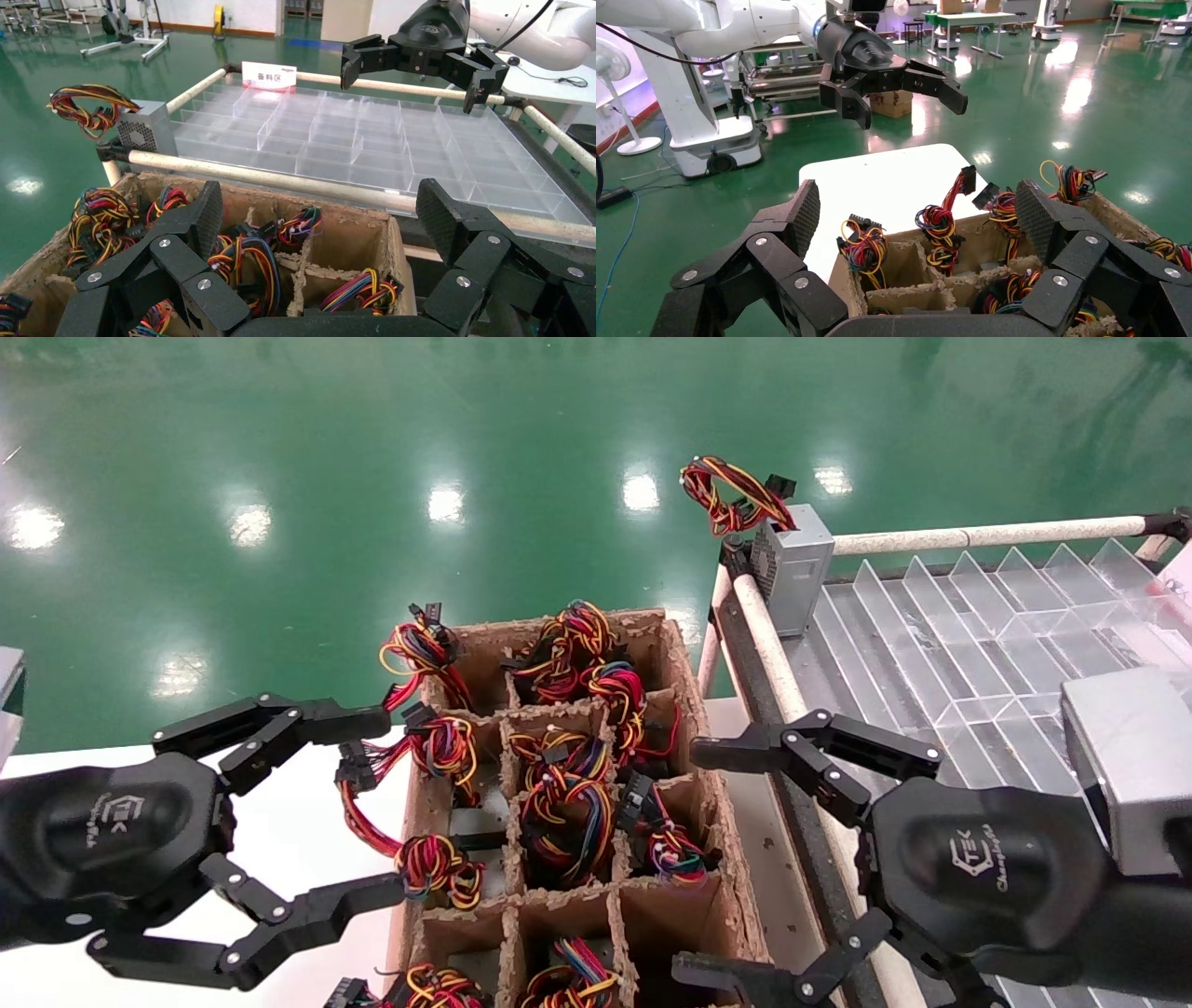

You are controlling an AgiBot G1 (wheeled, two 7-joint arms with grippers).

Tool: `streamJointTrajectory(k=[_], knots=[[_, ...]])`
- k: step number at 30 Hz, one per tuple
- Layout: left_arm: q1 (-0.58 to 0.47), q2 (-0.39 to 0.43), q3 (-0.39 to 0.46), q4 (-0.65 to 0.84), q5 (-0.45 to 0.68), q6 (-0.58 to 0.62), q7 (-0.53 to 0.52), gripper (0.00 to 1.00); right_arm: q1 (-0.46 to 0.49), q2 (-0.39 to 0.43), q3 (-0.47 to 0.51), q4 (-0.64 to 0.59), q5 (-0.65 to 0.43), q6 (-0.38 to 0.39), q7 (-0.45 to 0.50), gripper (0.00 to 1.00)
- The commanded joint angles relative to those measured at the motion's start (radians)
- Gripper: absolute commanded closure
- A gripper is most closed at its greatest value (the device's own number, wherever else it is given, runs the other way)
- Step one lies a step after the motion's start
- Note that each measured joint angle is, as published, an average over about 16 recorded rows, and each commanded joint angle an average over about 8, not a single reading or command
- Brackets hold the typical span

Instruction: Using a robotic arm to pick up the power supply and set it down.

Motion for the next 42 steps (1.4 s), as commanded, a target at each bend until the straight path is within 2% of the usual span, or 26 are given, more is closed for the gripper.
streamJointTrajectory(k=[1,13,14,21,22,28,32,40,41,42], knots=[[0.0,0.0,0.0,0.0,0.0,0.0,0.0,0.0,0.0,0.0,0.0,0.0,0.0,0.0,0.0,0.0],[0.0,0.0,0.0,0.0,0.0,0.0,0.0,0.0,0.0,0.0,0.0,0.0,0.0,0.0,0.0,0.0],[0.0,0.0,0.0,0.0,0.0,0.0,0.0,0.09,0.0,0.0,0.0,0.0,0.0,0.0,0.0,0.0],[0.0,0.0,0.0,0.0,0.0,0.0,0.0,0.96,0.0,0.0,0.0,0.0,0.0,0.0,0.0,0.0],[0.0,0.0,0.0,0.0,0.0,0.0,0.0,1.0,0.0,-0.001,0.0,0.0,0.0,0.001,0.0,0.0],[0.0,0.0,0.0,0.0,0.0,0.0,0.0,1.0,0.022,-0.026,-0.015,-0.01,-0.053,0.054,-0.001,0.0],[0.0,0.0,0.0,0.0,0.0,0.0,0.0,1.0,0.061,-0.079,-0.054,-0.023,-0.17,0.157,0.0,0.0],[0.0,0.0,0.0,0.0,0.0,0.0,0.0,1.0,0.164,-0.243,-0.16,-0.116,-0.429,0.359,0.008,0.0],[0.0,0.0,0.0,0.0,0.0,0.0,0.0,1.0,0.175,-0.262,-0.171,-0.133,-0.455,0.38,0.01,0.07],[0.0,0.0,0.0,0.0,0.0,0.0,0.0,1.0,0.188,-0.281,-0.182,-0.15,-0.481,0.401,0.011,0.2]])
